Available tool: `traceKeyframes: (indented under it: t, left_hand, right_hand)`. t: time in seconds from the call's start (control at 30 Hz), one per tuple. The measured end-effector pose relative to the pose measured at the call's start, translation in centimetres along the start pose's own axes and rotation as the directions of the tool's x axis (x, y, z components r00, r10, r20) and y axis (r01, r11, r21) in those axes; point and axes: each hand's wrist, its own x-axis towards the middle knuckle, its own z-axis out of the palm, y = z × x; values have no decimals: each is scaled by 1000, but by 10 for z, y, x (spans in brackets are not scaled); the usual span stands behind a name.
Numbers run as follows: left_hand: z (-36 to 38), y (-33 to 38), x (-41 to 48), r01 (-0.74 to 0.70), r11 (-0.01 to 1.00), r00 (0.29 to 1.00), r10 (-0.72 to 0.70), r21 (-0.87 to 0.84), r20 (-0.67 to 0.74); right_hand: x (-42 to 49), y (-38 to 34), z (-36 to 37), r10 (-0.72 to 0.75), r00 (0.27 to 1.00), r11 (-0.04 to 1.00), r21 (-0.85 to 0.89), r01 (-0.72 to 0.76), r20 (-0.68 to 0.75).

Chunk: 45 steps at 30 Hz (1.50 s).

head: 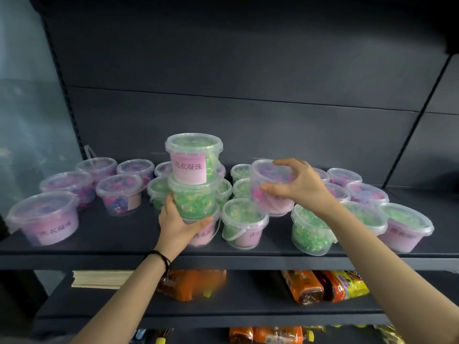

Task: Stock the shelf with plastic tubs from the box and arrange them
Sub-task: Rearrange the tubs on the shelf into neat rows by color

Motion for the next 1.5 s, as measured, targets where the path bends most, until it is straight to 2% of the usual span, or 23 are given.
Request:
traceKeyframes:
  t: [0.07,0.13,0.2,0.27,0.33,0.4,0.53,0.63,0.8,0.87,0.97,1.03,1.1,1.27,1.37,1.5]
  left_hand:
    - [-7,8,-11,-19,995,997,25,98,-66]
    - [-21,19,-30,-137,990,988,139,38,-72]
    - [-34,31,-47,-256,966,966,257,-47,19]
    - [-45,39,-60,-328,944,930,328,-33,167]
    - [-54,39,-69,-247,962,895,272,-116,354]
    - [-65,32,-74,-136,965,878,221,-223,425]
    - [-95,4,-73,-73,954,932,169,-291,320]
    - [-122,-24,-65,-86,962,947,160,-260,279]
    - [-161,-67,-39,-36,973,993,61,-227,103]
    - [-174,-82,-29,-2,970,1000,9,-243,26]
    - [-186,-97,-17,11,976,998,-24,-219,-60]
    - [-186,-106,-12,10,982,995,-28,-190,-95]
    - [-181,-111,-8,7,988,992,-27,-153,-124]
    - [-168,-111,1,9,996,982,-24,-84,-187]
    - [-166,-115,1,8,997,980,-23,-75,-196]
    - [-169,-120,2,-9,996,981,-9,-90,-194]
  right_hand:
    - [-22,-18,7,-12,999,999,38,11,42]
    - [-44,-35,18,-32,998,997,71,29,47]
    - [-62,-50,31,-49,997,995,95,43,60]
    - [-76,-64,46,-64,995,993,104,56,77]
    - [-88,-80,65,-85,993,990,120,75,78]
    - [-97,-96,86,-104,992,985,146,93,73]
    - [-104,-122,135,-132,989,978,174,118,71]
    - [-100,-140,174,-174,981,970,188,156,87]
    - [-83,-159,225,-197,966,967,193,164,167]
    - [-82,-157,235,-201,974,958,226,174,103]
    - [-92,-141,239,-48,989,931,352,95,-138]
    - [-101,-124,238,105,955,908,419,21,-276]
    - [-105,-108,236,199,911,912,408,-38,-361]
    - [-88,-86,242,318,870,930,302,-210,-376]
    - [-81,-78,253,328,884,913,351,-206,-334]
    - [-69,-76,262,367,849,907,348,-236,-380]
